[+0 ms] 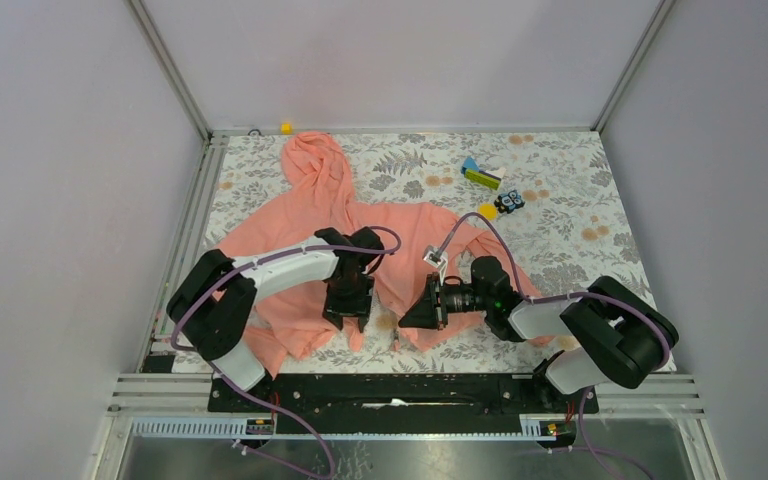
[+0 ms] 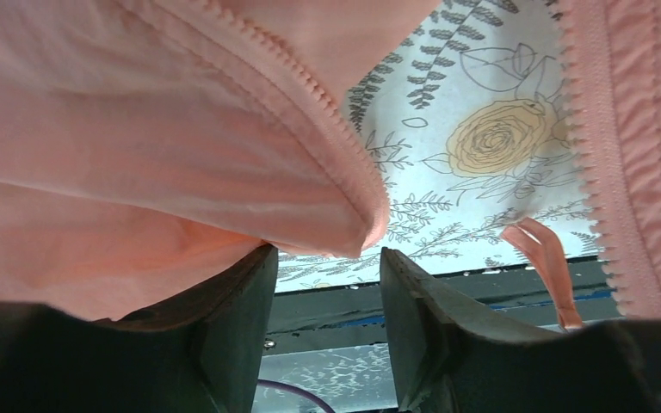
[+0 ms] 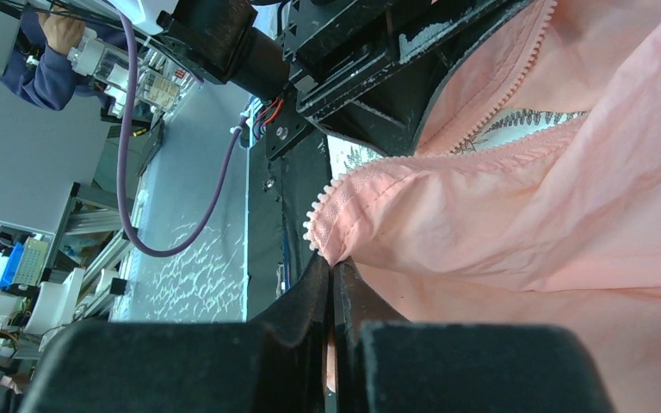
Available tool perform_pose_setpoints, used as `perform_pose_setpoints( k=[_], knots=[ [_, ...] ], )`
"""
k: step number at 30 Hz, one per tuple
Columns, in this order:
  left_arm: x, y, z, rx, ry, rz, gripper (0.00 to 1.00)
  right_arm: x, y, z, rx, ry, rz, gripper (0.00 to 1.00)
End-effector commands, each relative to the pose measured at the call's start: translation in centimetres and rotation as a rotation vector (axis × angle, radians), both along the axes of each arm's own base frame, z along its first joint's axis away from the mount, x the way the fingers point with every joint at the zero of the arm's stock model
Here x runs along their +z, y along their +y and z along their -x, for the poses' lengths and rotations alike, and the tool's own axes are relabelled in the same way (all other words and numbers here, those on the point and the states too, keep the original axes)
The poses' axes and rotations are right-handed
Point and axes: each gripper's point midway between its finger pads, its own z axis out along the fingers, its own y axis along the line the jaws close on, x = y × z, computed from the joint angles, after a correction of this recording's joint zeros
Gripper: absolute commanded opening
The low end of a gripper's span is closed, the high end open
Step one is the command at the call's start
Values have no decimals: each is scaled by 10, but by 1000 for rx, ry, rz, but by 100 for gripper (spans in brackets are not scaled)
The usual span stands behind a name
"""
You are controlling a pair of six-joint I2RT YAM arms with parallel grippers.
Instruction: Zip up the jacket
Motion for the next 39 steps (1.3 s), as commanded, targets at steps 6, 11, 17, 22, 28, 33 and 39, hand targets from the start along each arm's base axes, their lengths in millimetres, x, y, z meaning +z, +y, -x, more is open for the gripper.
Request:
perform_pose_setpoints(
  k=[6, 11, 17, 22, 28, 33, 39],
  knots=[
    [-12, -4, 1, -8, 10, -11, 49, 7, 3, -5, -3, -29, -29, 0],
    [-25, 1, 3, -6, 10, -41, 38, 5, 3, -6, -5, -20, -26, 0],
    [-14, -12, -12, 9, -99, 54, 21, 1, 3, -9, -18, -23, -10, 0],
    [2, -21, -19, 29, -278, 257, 19, 3, 8, -12, -23, -26, -21, 0],
    [9, -33, -24, 149, -433, 498, 0, -13, 19, -17, -42, -50, 19, 0],
    [36, -41, -36, 113, -630, 680, 0, -7, 43, -21, -26, -137, 14, 0],
    [73, -41, -44, 30, -868, 826, 0, 7, 49, -15, 24, -282, -60, 0]
  ],
)
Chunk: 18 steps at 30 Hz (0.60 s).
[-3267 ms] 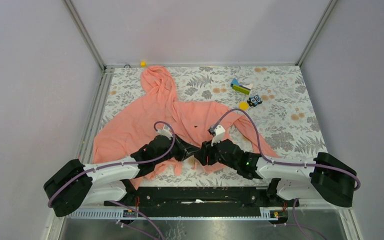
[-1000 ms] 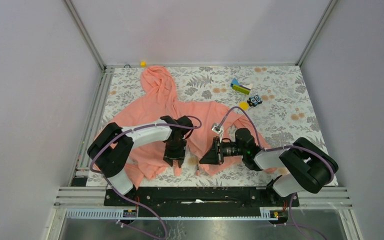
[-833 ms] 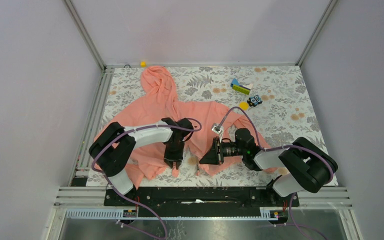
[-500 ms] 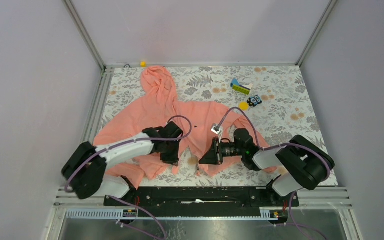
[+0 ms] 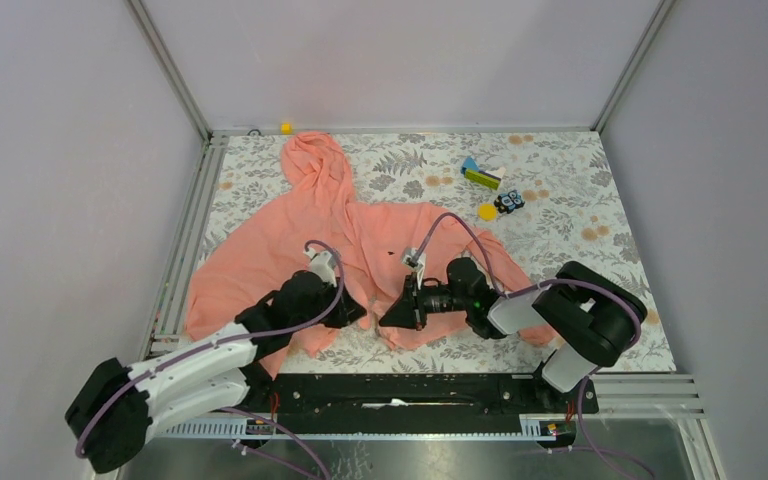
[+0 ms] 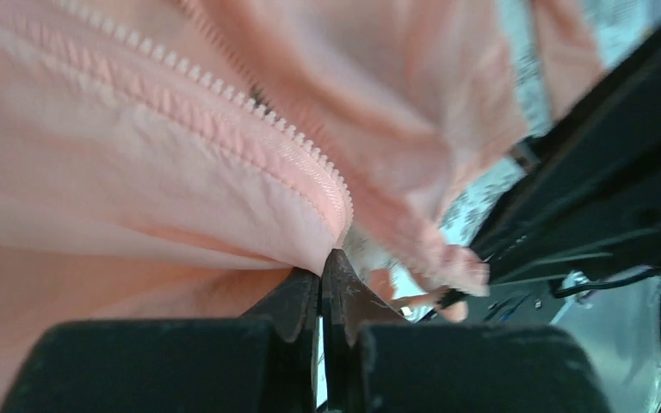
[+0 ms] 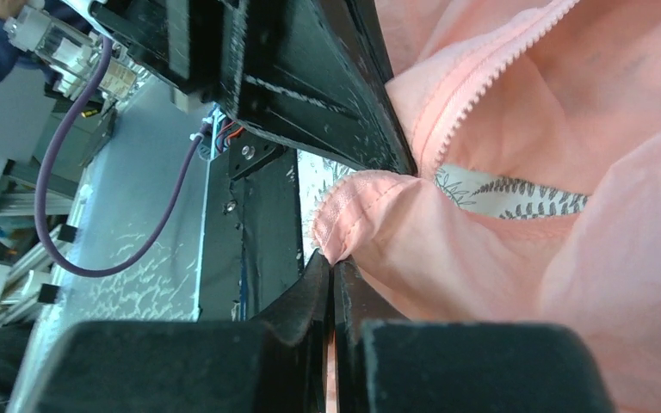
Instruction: Zip up the jacket
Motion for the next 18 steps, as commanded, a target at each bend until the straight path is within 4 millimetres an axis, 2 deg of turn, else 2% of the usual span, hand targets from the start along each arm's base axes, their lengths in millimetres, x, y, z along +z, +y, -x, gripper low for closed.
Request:
perform_pose_setpoints(
  k=[1, 4, 9, 16, 18],
  knots=[
    [51, -15, -22, -26, -278, 170, 0, 21, 9, -8, 28, -195, -84, 0],
    [56, -15, -17, -51, -315, 203, 0, 24, 7, 0, 69, -237, -125, 0],
    [69, -8, -10, -52, -385, 270, 0, 36, 9, 6, 83, -208, -204, 0],
    [74, -3, -5, -44, -423, 309, 0, 29, 6, -13, -51, -192, -158, 0],
    [74, -4, -4, -52, -425, 317, 0, 33, 3, -16, -78, -197, -164, 0]
  ],
)
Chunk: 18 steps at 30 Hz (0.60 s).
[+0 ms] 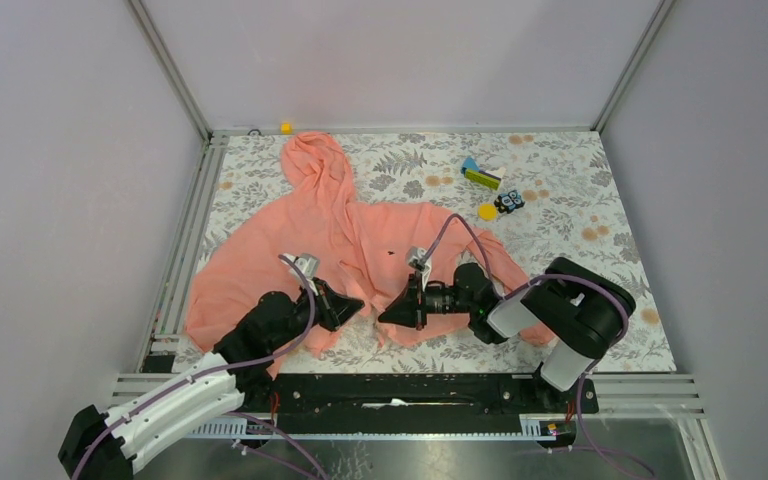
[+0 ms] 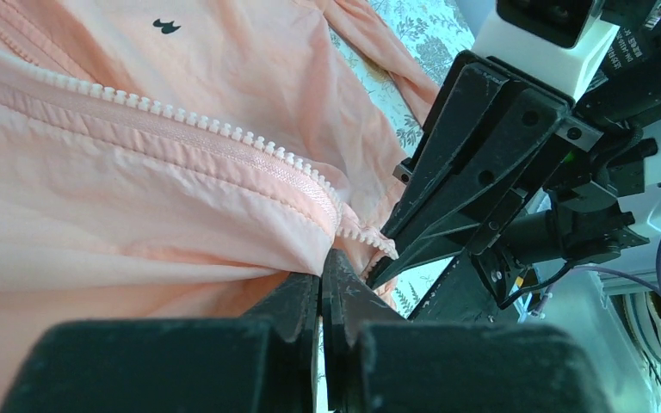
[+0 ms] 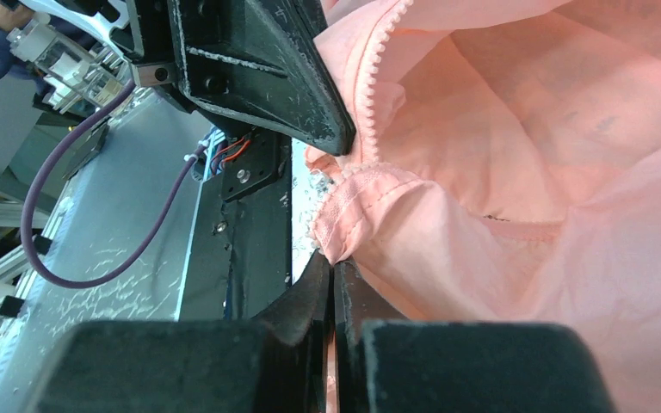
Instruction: Zip up the jacket
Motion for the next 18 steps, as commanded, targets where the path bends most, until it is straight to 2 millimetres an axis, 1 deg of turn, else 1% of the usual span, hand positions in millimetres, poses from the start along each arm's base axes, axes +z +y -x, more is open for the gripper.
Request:
perform_pose_setpoints(
  k=[1, 3, 7, 8, 10, 18],
  knots=[
    [16, -4, -2, -19, -74, 52, 0, 26, -1, -12, -79, -66, -72, 0],
    [16, -7, -1, -32, -75, 51, 0, 30, 0, -13, -75, -63, -84, 0],
    [15, -11, 1, -62, -76, 44, 0, 27, 3, -8, -38, -5, -102, 0],
    [15, -12, 1, -70, -79, 44, 0, 33, 2, -7, -31, -3, -137, 0],
    [15, -13, 3, -83, -85, 46, 0, 36, 0, -8, -22, 25, -161, 0],
    [21, -14, 9, -113, -120, 81, 0, 33, -9, -11, -28, 31, -156, 0]
  ],
)
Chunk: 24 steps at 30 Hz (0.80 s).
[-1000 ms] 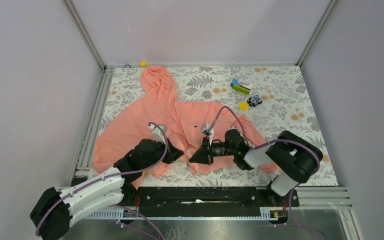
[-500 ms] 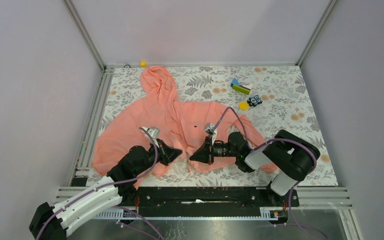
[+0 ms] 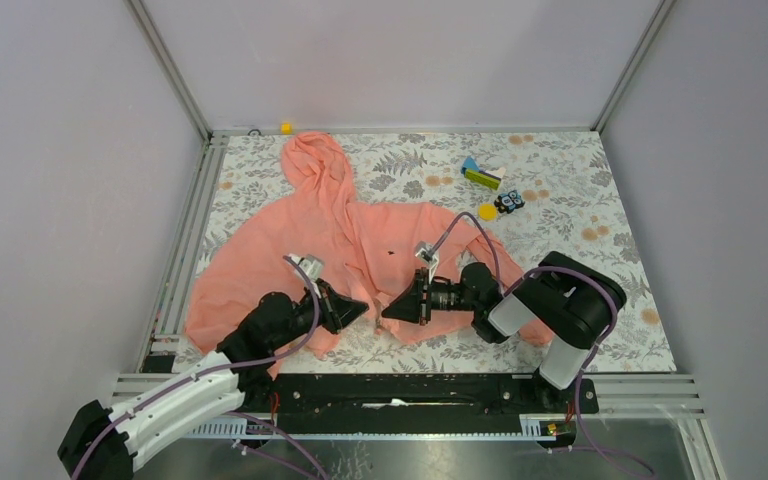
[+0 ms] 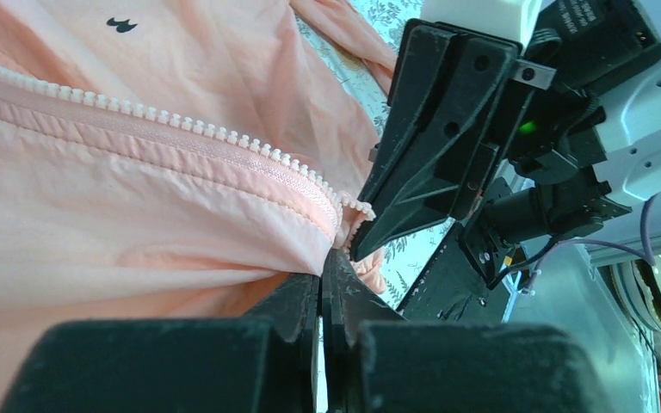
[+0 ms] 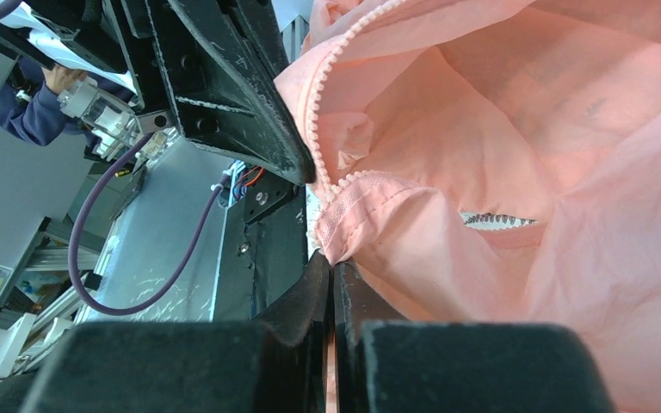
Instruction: Zip up the jacket
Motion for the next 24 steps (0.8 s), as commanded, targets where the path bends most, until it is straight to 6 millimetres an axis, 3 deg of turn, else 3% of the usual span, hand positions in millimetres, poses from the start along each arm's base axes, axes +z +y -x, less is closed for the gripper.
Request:
perform_pose_setpoints(
  k=[1, 24],
  knots=[
    [19, -5, 4, -47, -89, 66, 0, 31, -2, 1, 28, -105, -114, 0],
    [19, -7, 5, -60, -93, 69, 0, 27, 0, -4, 19, -72, -116, 0]
  ],
)
